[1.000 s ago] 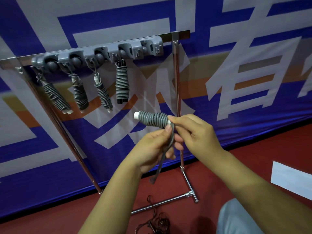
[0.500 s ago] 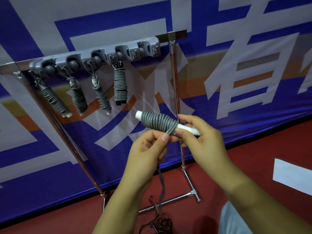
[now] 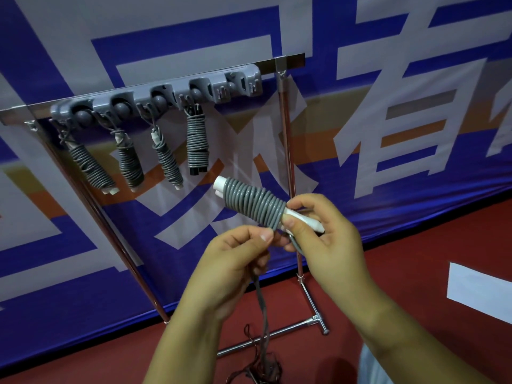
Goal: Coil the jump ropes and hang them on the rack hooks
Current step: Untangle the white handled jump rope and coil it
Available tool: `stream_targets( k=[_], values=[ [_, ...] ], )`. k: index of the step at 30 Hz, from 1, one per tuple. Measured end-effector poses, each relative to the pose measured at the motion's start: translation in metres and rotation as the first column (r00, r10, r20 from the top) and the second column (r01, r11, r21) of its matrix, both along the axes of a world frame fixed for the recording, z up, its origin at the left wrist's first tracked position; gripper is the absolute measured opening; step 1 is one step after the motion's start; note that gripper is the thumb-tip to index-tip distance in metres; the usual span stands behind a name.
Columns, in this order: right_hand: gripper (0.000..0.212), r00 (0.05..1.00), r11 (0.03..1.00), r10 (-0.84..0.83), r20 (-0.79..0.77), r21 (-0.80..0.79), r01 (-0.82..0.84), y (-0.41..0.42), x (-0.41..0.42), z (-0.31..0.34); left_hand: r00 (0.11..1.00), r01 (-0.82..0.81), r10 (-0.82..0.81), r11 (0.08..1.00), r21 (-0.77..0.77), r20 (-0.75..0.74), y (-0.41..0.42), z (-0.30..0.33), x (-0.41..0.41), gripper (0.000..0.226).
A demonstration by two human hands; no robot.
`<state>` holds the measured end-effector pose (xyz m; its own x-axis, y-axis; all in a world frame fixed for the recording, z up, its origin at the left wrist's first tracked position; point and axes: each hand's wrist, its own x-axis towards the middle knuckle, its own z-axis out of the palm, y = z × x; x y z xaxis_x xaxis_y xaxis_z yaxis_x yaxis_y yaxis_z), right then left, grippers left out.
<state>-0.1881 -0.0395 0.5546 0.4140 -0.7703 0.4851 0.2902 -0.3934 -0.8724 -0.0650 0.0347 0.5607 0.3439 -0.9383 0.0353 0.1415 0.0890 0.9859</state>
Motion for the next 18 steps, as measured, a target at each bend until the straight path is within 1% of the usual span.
stream_targets(
  k=[2,3,4,6,7,10,12,14,16,18],
  values=[
    [0.024,1.0,1.0,0.012,0.009,0.022,-0.012,0.003,0.001,0.0,0.975,0.108,-0.103,0.994,0.017,-0.198,-0.002,-0.004,0.007,0.009],
    [0.024,1.0,0.999,0.021,0.006,0.031,-0.021,0.004,0.002,0.0,0.955,0.148,-0.14,0.989,0.008,-0.262,-0.002,-0.006,0.011,0.013],
    [0.023,1.0,0.999,0.027,-0.001,0.04,-0.027,0.005,0.002,-0.001,0.941,0.179,-0.173,0.984,-0.004,-0.29,-0.002,-0.008,0.014,0.023],
    [0.02,0.999,0.998,0.025,-0.026,0.062,-0.024,0.007,0.001,-0.001,0.937,0.219,-0.212,0.976,-0.005,-0.278,-0.001,-0.01,0.017,0.048],
    [0.018,0.999,0.997,0.018,-0.04,0.073,-0.015,0.008,0.0,-0.001,0.943,0.224,-0.214,0.975,0.009,-0.255,0.0,-0.01,0.018,0.052],
    [0.015,0.997,0.996,0.01,-0.08,0.093,-0.003,0.013,-0.002,0.0,0.956,0.23,-0.216,0.972,0.05,-0.197,-0.002,-0.009,0.02,0.043],
    [0.012,0.996,0.991,0.036,-0.079,0.13,-0.026,0.015,-0.003,0.002,0.961,0.212,-0.2,0.976,0.045,-0.19,-0.003,-0.01,0.023,0.048],
    [0.008,0.996,0.986,0.059,-0.066,0.162,-0.048,0.016,-0.004,0.003,0.97,0.191,-0.184,0.981,0.029,-0.156,-0.004,-0.012,0.025,0.059],
    [0.002,0.995,0.978,0.089,-0.039,0.194,-0.08,0.018,-0.005,0.007,0.975,0.178,-0.181,0.983,-0.032,-0.127,-0.004,-0.015,0.024,0.061],
    [0.014,0.992,0.963,0.124,0.003,0.241,-0.121,0.019,-0.005,0.01,0.975,0.161,-0.18,0.977,-0.142,-0.132,-0.004,-0.016,0.021,0.06]
  ],
)
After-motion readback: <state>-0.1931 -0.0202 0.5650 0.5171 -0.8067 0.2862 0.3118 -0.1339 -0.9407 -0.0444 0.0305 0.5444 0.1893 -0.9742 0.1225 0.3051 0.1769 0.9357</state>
